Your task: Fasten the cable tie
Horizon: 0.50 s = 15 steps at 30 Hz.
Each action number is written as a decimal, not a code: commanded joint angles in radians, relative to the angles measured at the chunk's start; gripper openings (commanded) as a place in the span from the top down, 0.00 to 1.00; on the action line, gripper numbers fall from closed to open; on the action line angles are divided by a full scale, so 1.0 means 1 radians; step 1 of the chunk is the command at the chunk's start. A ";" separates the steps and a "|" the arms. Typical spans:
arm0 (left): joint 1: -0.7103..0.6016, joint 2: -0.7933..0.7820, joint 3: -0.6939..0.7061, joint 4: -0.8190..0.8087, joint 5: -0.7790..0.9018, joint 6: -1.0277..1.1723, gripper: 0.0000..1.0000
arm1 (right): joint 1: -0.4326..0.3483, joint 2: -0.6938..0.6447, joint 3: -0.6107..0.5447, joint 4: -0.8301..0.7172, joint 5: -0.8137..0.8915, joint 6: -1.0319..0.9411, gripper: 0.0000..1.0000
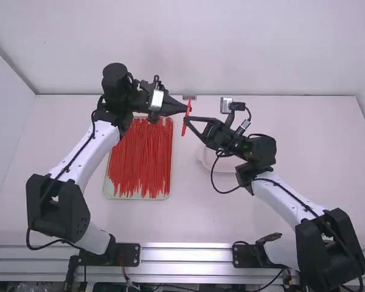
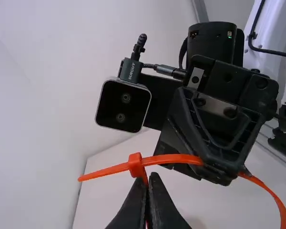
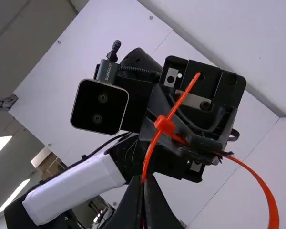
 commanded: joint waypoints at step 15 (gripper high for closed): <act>-0.048 0.004 -0.003 -0.031 0.056 0.031 0.98 | -0.072 0.002 0.028 0.012 0.087 0.008 1.00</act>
